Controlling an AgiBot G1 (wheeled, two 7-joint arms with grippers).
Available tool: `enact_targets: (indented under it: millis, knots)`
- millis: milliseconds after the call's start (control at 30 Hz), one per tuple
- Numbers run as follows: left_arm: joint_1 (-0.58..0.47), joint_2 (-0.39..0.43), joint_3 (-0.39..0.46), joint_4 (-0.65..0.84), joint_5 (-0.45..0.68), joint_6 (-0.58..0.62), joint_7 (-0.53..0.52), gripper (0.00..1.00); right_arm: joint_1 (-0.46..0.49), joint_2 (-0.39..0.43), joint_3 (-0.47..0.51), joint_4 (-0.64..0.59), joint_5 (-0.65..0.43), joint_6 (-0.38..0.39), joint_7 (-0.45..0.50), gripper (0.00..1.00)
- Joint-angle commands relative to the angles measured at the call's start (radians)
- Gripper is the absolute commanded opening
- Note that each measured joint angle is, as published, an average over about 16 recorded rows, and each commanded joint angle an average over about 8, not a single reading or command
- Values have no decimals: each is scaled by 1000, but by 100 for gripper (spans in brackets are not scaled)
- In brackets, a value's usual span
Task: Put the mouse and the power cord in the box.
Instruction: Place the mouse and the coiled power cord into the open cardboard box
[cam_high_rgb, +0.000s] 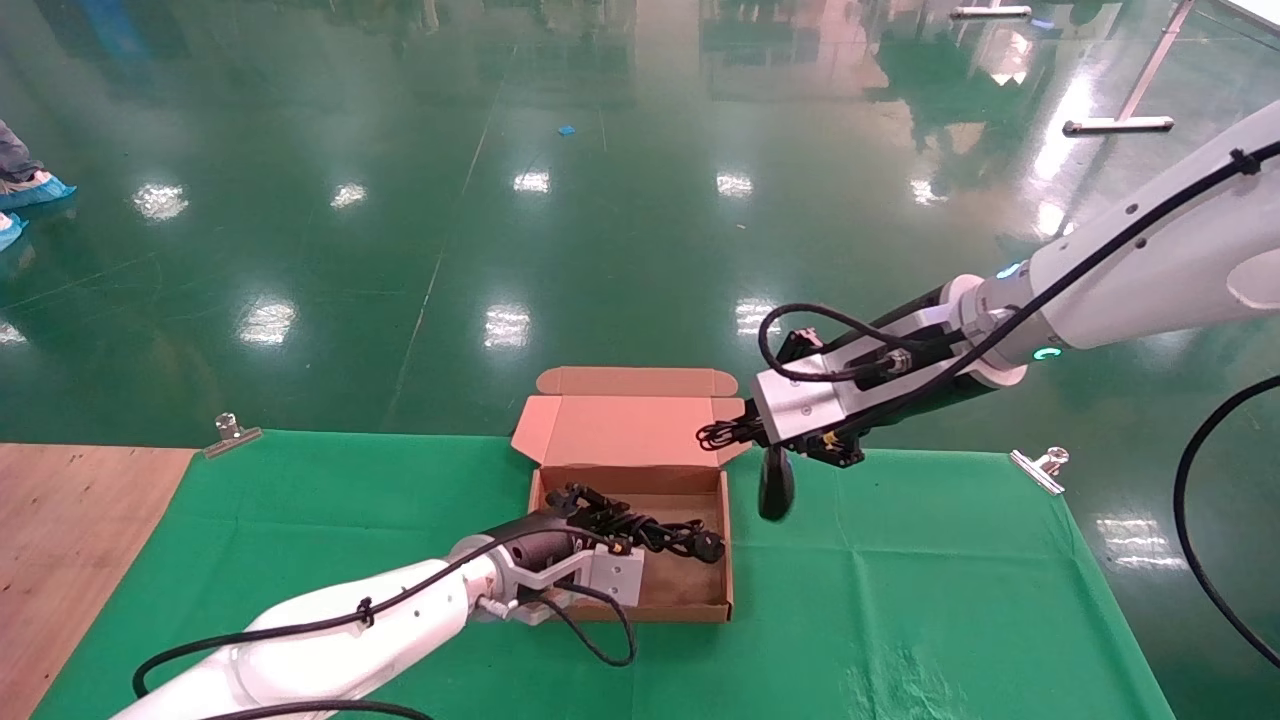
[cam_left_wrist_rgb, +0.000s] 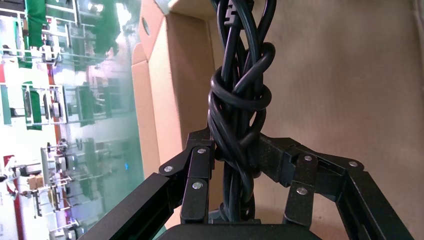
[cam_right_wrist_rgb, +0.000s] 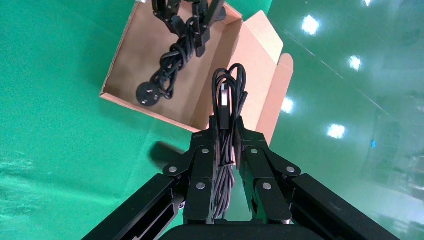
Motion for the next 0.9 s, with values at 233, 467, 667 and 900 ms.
enact_targets:
  millis: [233, 467, 667, 900]
  knots:
    - [-26, -2, 70, 15, -49, -4, -43, 100, -4, 1, 2, -9, 3, 1, -7, 0]
    - [-37, -8, 110, 9, -90, -2, -47, 100, -7, -5, 3, -12, 9, -3, -7, 0]
    - [-49, -46, 104, -21, -148, 92, -22, 100, -6, -19, 5, -9, 14, -8, 0, 0]
    - [-41, -166, 63, -126, -234, 252, -12, 100, -9, -45, 3, -6, 16, -6, 15, 0]
